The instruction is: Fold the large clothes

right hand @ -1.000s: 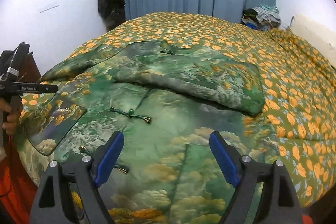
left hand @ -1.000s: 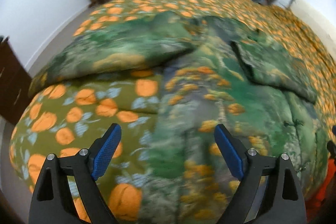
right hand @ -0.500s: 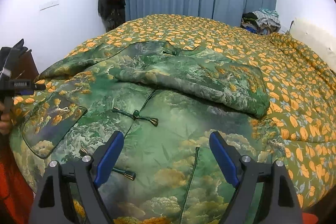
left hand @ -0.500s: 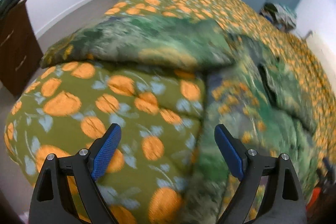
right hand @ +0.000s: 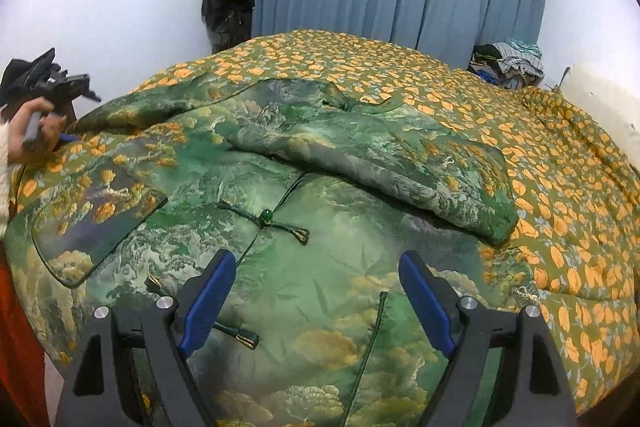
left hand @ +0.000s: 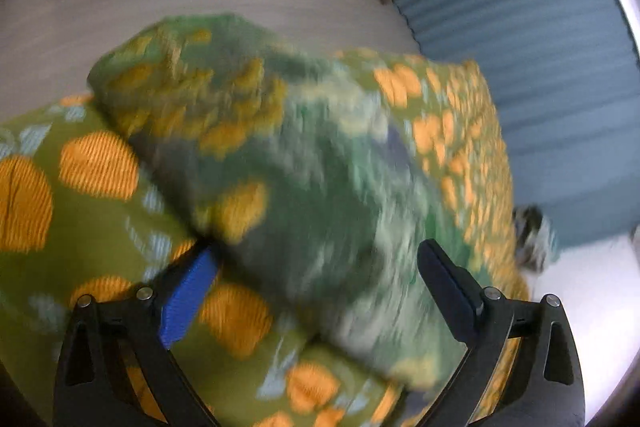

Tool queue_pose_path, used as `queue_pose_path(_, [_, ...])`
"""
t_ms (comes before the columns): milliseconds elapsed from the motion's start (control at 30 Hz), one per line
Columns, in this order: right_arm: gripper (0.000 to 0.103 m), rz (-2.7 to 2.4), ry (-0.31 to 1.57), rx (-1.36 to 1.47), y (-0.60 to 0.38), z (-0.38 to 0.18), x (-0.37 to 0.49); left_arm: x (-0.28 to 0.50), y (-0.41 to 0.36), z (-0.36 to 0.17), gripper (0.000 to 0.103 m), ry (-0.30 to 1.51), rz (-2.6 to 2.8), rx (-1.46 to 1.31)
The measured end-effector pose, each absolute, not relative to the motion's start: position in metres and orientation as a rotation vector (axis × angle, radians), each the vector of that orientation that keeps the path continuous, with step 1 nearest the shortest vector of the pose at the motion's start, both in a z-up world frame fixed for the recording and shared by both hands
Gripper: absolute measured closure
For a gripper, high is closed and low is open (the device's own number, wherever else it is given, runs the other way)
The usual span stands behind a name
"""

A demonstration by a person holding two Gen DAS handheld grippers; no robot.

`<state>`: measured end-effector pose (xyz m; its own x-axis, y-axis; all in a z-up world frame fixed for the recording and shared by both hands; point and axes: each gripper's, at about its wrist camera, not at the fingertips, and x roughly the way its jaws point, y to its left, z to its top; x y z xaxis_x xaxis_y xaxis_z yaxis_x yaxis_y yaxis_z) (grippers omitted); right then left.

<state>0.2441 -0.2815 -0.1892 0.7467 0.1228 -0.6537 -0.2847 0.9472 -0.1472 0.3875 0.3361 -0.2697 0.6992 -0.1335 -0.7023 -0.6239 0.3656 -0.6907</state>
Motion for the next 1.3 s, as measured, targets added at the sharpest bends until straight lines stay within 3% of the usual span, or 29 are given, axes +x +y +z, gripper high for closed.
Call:
queue_pose_path(100, [0.017,0.231,0.707,-0.239,-0.28,-0.192,0.246,0.39,0.346,-0.271,0.009,0.726,0.4,-1.228])
queue_pose_path(167, [0.017,0.235,0.703,-0.243,-0.28,-0.192,0.246,0.39,0.351,-0.274,0.029,0.725,0.427,-1.252])
queue_pose_path(233, [0.017,0.238,0.705,-0.238,-0.28,-0.192,0.247,0.391,0.353,-0.276,0.08,0.767,0.45,-1.213])
queue_pose_path(333, [0.017,0.239,0.714,-0.213,-0.284,-0.193,0.248,0.39,0.35,-0.262,0.09,0.763,0.45,-1.146])
queue_pose_path(567, [0.017,0.234,0.694,-0.169,-0.293,-0.188,0.246,0.42,0.284,-0.144,0.093,0.686,0.377,-0.73])
queue_pose_path(700, [0.017,0.227,0.682,-0.151,-0.299,-0.184,0.245,0.438,0.185,-0.065,0.093,0.595,0.209,-0.398])
queue_pose_path(800, [0.017,0.218,0.665,-0.14,-0.306,-0.179,0.243,0.443,0.1,-0.036,0.093,0.544,0.068,-0.159])
queue_pose_path(933, [0.017,0.2,0.652,-0.114,-0.319,-0.175,0.242,0.442,-0.009,-0.046,0.093,0.522,-0.102,0.114])
queue_pose_path(1100, [0.017,0.161,0.653,-0.076,-0.34,-0.174,0.243,0.44,-0.108,-0.107,0.093,0.609,-0.25,0.309])
queue_pose_path(1200, [0.017,0.138,0.664,-0.051,-0.352,-0.177,0.245,0.431,-0.139,-0.149,0.077,0.704,-0.281,0.383])
queue_pose_path(1300, [0.017,0.123,0.683,-0.021,-0.363,-0.18,0.249,0.419,-0.154,-0.187,0.048,0.788,-0.274,0.434])
